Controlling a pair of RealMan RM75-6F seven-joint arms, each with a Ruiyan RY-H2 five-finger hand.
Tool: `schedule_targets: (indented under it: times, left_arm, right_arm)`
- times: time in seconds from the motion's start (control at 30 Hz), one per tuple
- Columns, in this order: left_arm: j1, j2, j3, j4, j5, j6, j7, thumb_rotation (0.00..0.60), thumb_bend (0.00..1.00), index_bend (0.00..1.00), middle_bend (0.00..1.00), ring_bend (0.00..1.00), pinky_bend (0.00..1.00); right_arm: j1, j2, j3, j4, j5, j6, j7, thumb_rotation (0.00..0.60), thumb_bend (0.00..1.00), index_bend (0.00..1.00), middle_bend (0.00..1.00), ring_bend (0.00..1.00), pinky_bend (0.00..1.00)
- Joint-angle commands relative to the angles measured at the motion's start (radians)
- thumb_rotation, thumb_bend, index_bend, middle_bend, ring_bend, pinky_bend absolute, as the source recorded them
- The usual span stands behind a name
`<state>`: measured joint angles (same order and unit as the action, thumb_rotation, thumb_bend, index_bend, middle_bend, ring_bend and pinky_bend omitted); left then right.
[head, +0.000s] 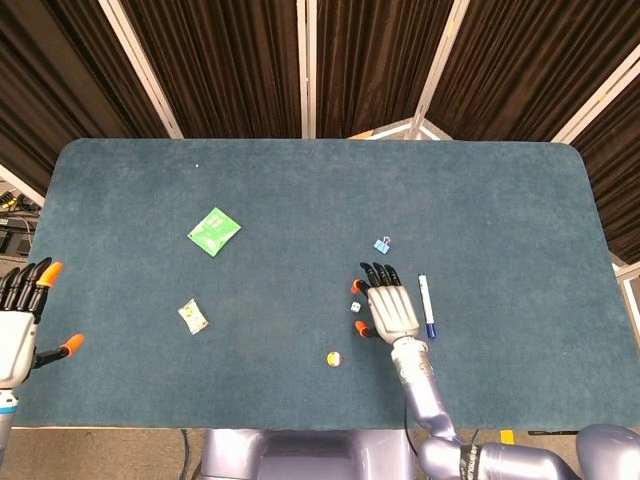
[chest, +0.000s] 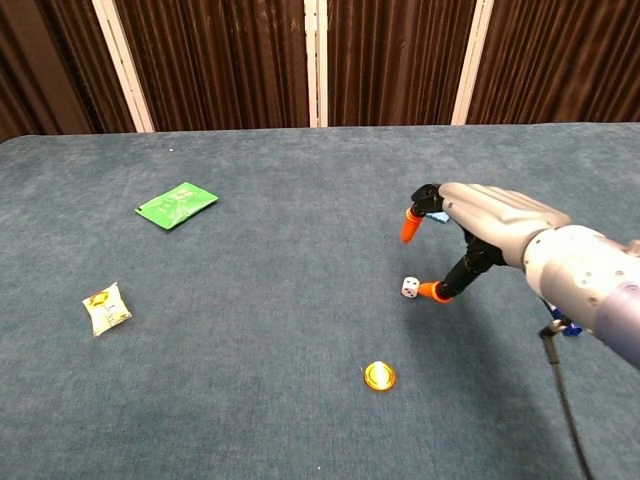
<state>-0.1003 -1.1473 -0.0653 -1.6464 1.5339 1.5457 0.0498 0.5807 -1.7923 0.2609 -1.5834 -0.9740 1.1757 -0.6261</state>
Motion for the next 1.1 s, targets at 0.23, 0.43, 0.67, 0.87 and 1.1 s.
schedule_targets:
  times: [0.23, 0.43, 0.67, 0.87, 1.1]
  left_arm:
    - [-0.003, 0.002, -0.003, 0.002, -0.009, -0.009, -0.006, 0.600, 0.00, 0.00, 0.00, 0.00, 0.00]
    - [-0.006, 0.000, -0.003, 0.003, -0.013, -0.016, -0.004, 0.600, 0.00, 0.00, 0.00, 0.00, 0.00]
    - [-0.010, -0.003, -0.003, 0.003, -0.015, -0.023, 0.002, 0.600, 0.00, 0.00, 0.00, 0.00, 0.00]
    - [-0.011, -0.004, -0.003, 0.004, -0.018, -0.026, 0.002, 0.600, 0.00, 0.00, 0.00, 0.00, 0.00]
    - [-0.012, -0.004, -0.004, 0.007, -0.022, -0.029, -0.002, 0.600, 0.00, 0.00, 0.00, 0.00, 0.00]
  right_arm:
    - [0.030, -0.053, 0.015, 0.097, 0.052, -0.014, 0.004, 0.600, 0.16, 0.42, 0.10, 0.00, 0.00]
    - [0.042, -0.074, 0.020, 0.154, 0.088, -0.038, 0.019, 0.600, 0.16, 0.44, 0.12, 0.00, 0.00]
    - [0.057, -0.098, 0.020, 0.186, 0.098, -0.044, 0.025, 0.600, 0.16, 0.45, 0.12, 0.00, 0.00]
    - [0.070, -0.123, 0.024, 0.225, 0.102, -0.048, 0.032, 0.600, 0.16, 0.46, 0.13, 0.00, 0.00]
    - [0.078, -0.135, 0.025, 0.255, 0.109, -0.055, 0.036, 0.600, 0.19, 0.50, 0.14, 0.00, 0.00]
